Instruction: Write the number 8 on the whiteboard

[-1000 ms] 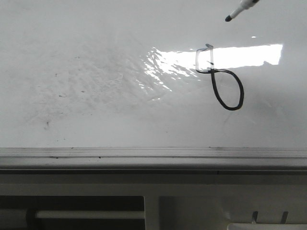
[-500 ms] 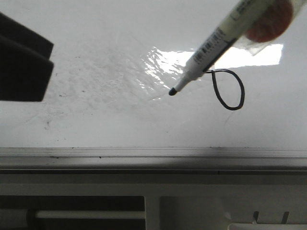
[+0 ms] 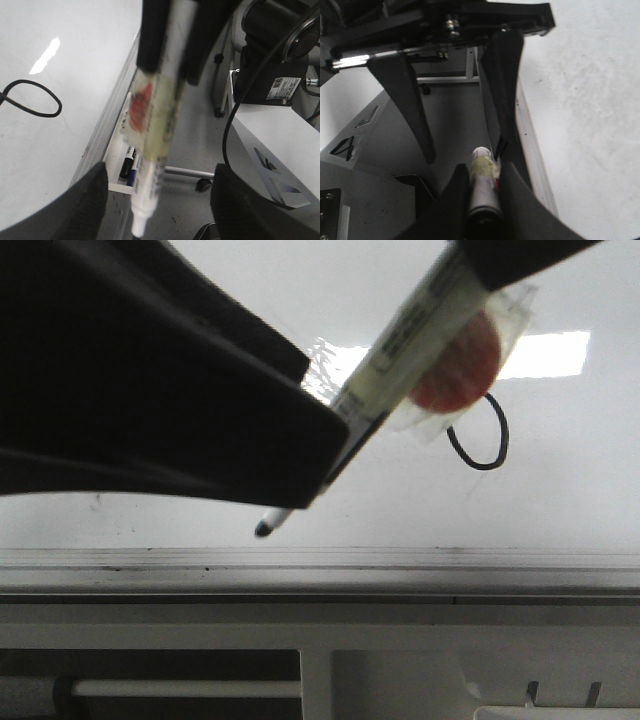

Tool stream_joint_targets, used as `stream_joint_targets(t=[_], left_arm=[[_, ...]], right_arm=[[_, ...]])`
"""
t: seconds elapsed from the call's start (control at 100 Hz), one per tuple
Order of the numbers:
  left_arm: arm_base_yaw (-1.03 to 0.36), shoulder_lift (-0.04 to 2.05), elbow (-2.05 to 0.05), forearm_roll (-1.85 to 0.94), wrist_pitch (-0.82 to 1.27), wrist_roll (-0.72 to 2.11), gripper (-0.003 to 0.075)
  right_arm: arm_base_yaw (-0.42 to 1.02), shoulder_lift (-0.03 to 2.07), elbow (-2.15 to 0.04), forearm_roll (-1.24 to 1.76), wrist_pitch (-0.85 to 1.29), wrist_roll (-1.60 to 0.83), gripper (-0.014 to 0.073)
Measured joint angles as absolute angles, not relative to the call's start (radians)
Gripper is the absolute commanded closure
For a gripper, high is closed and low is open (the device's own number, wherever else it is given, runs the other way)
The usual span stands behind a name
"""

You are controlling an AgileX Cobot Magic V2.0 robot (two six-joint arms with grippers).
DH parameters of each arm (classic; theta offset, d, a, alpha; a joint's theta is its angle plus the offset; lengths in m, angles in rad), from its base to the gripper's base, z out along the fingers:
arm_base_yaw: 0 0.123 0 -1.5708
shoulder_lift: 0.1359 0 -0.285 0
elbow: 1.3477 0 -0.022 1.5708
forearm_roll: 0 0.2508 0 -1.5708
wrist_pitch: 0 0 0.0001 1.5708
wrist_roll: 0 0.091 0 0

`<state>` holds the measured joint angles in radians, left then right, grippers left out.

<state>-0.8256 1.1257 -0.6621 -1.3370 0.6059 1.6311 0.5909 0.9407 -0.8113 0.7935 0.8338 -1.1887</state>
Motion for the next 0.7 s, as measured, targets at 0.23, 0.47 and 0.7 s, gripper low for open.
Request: stream_joint_targets(t=[0.23,0.47,0.7], left_arm=[[-0.828,1.155,-0.664,-1.346,0.61,1.631,0.0311],[-0.83,1.158,-0.664,-1.346,0.625,1.631,0.0459],[-0.832,1.204,-0.664,-1.352,0.635,1.631,0.0533]], right_arm=[[0.622,0.967,-0.813,0.796,0.811,-1.189,0.0664],[0.625,0.967,-0.813,0.807,0.807,-1.193,0.0664],[0.625,0.967,-0.813,0.827,0.815,-1.195,0.0664]])
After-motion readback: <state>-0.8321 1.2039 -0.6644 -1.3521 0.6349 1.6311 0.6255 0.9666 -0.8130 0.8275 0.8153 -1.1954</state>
